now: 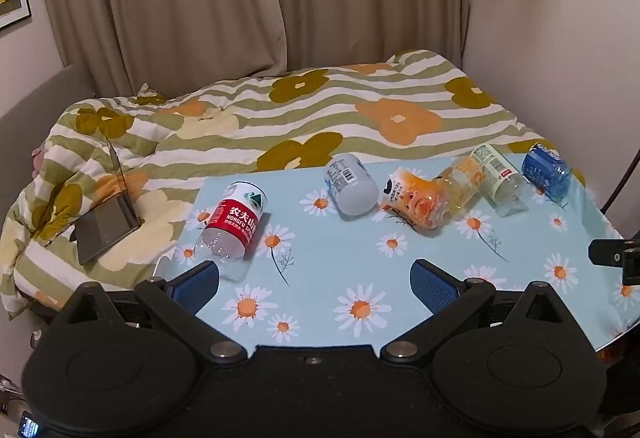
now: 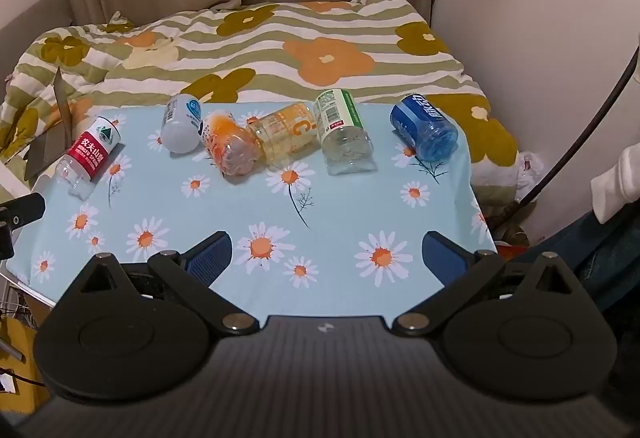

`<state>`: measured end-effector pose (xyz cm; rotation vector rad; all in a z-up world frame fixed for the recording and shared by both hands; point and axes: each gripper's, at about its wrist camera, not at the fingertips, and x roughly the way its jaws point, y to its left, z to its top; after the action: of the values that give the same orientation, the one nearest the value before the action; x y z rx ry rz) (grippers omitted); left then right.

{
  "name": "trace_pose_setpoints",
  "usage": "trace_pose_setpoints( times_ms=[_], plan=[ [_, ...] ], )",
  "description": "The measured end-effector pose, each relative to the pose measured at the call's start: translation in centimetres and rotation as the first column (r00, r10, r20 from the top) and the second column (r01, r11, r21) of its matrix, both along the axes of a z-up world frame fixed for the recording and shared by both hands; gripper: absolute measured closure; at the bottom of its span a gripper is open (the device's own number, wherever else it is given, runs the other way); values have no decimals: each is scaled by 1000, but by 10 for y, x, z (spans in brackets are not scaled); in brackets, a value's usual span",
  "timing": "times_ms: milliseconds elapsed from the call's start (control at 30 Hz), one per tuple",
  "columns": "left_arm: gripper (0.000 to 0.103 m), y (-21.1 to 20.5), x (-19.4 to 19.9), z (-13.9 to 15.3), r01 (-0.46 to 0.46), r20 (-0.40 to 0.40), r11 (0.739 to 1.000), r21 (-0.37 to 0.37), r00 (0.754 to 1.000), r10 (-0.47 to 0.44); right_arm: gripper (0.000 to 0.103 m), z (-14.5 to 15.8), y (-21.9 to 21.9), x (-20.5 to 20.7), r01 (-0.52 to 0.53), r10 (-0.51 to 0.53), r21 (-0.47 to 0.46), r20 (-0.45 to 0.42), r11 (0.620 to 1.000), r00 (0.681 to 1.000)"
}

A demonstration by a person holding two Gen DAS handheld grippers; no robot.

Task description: Flip cup upright

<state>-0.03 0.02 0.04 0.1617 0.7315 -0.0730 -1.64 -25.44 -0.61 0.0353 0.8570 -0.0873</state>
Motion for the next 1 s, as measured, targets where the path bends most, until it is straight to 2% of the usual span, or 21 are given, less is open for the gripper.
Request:
trace_pose_setpoints(
  times_ms=[267,400,1000],
  plan=[
    [0,-8,-1,0,2,23,1000,32,1000,-3,0,0,1,0,1,-1,-4,2,1000,1000],
    [0,-3,-4,5,3,24,1000,6,1000,-4,0,0,2,-1,2,-2,0,2,1000,1000],
    [0,-7,-7,6,8,27,1000,4,1000,-8,0,-3,1,-1,-7,7,-4,-6,1000,1000]
  ],
)
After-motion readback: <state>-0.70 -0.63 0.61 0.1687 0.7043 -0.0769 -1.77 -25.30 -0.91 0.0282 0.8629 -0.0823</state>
